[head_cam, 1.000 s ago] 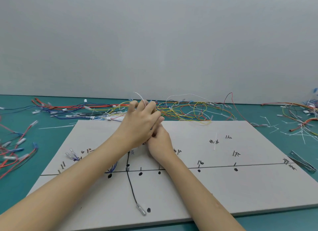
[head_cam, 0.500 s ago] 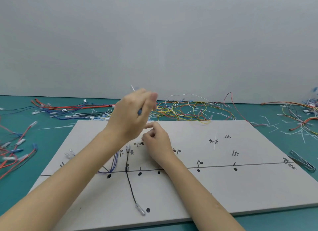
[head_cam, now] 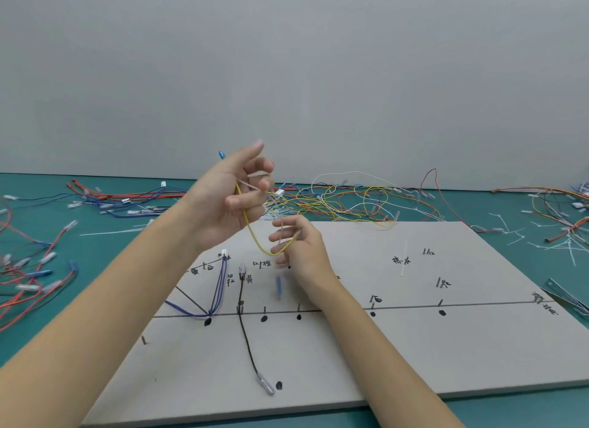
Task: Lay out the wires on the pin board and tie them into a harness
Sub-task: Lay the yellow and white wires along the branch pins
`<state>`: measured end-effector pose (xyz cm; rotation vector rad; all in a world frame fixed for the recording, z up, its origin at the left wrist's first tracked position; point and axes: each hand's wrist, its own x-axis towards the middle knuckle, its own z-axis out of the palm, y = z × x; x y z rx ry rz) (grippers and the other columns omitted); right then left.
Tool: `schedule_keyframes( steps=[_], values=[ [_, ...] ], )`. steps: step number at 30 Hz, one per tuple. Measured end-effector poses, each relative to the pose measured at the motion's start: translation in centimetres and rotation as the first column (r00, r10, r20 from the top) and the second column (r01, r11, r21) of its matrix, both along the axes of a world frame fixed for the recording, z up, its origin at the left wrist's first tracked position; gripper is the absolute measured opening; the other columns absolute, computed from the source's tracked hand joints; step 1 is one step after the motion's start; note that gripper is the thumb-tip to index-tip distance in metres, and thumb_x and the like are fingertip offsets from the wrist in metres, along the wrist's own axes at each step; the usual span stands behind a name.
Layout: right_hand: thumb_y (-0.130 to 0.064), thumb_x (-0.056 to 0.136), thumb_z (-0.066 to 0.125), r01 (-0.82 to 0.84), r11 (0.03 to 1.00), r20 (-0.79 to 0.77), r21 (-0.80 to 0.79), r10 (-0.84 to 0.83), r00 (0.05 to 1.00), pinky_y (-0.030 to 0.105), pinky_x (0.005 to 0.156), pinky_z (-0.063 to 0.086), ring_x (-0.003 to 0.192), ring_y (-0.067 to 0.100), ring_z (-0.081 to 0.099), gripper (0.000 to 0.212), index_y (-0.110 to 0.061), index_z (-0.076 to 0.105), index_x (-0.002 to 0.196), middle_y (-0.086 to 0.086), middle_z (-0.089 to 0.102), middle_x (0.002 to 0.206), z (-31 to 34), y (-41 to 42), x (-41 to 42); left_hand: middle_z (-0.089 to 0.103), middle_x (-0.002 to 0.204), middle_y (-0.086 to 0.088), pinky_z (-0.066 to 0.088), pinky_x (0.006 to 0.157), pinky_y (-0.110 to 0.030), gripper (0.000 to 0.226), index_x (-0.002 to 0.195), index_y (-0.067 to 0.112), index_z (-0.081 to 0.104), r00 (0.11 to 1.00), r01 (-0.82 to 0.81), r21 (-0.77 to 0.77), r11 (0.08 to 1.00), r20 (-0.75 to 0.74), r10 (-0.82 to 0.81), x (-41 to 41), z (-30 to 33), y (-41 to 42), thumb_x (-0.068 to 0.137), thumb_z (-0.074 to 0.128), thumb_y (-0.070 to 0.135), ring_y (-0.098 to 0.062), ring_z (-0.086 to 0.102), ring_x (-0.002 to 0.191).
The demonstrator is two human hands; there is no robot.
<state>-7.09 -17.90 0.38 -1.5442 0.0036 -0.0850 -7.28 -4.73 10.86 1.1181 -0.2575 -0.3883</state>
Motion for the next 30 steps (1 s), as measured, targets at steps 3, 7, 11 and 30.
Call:
schedule_keyframes(
  steps=[3, 7, 11, 30],
  values=[
    [0.019, 0.073, 0.028, -0.141, 0.983, -0.037, 0.118, 0.146, 0.989, 0.031, 0.061, 0.050, 0.071, 0.025, 0.060, 0.052, -0.010, 0.059, 0.103, 0.011, 0.065, 0.086, 1.0, -0.4, -0.4, 0.044, 0.055, 0.005, 0.015, 0.028, -0.011, 0.039, 0.077, 0.014, 0.050, 0.986, 0.092, -0.101, 0.991, -0.127, -0.105, 0.7, -0.9, 1.3, 0.102, 0.035, 0.040, -0.003, 0.020, 0.020],
    [-0.007, 0.069, 0.033, -0.501, 0.757, 0.007, 0.420, 0.549, 0.836, 0.044, 0.081, 0.051, 0.084, 0.039, 0.064, 0.059, -0.003, 0.055, 0.123, 0.025, 0.067, 0.100, 2.4, -1.6, -1.7, 0.053, 0.059, -0.002, 0.007, 0.033, -0.016, 0.049, 0.085, 0.005, 0.056, 0.868, 0.363, -0.351, 0.863, -0.210, -0.450, 1.8, -1.7, 2.7, 0.104, 0.026, 0.040, -0.002, 0.014, 0.025],
    [-0.046, 0.089, 0.033, -0.734, 0.486, -0.013, 0.475, 0.838, 0.546, 0.042, 0.074, 0.055, 0.082, 0.041, 0.067, 0.065, -0.007, 0.041, 0.140, 0.027, 0.064, 0.109, 3.9, -2.5, -3.0, 0.058, 0.067, -0.018, 0.009, 0.034, -0.018, 0.055, 0.098, -0.003, 0.055, 0.717, 0.467, -0.514, 0.720, -0.256, -0.648, 2.7, -2.2, 3.7, 0.103, 0.026, 0.044, 0.002, 0.019, 0.028],
    [-0.035, 0.101, 0.043, -0.618, 0.721, -0.148, 0.313, 0.680, 0.718, 0.016, 0.036, 0.023, 0.033, 0.006, 0.029, 0.036, -0.014, 0.072, 0.096, -0.003, 0.045, 0.046, 3.1, -1.2, -6.8, 0.054, 0.074, 0.001, 0.047, 0.052, -0.017, 0.024, 0.097, 0.006, 0.074, 0.983, -0.004, 0.038, 0.999, -0.181, 0.011, 1.4, -4.7, 6.9, 0.081, 0.059, 0.017, -0.008, 0.053, 0.064]
  ],
)
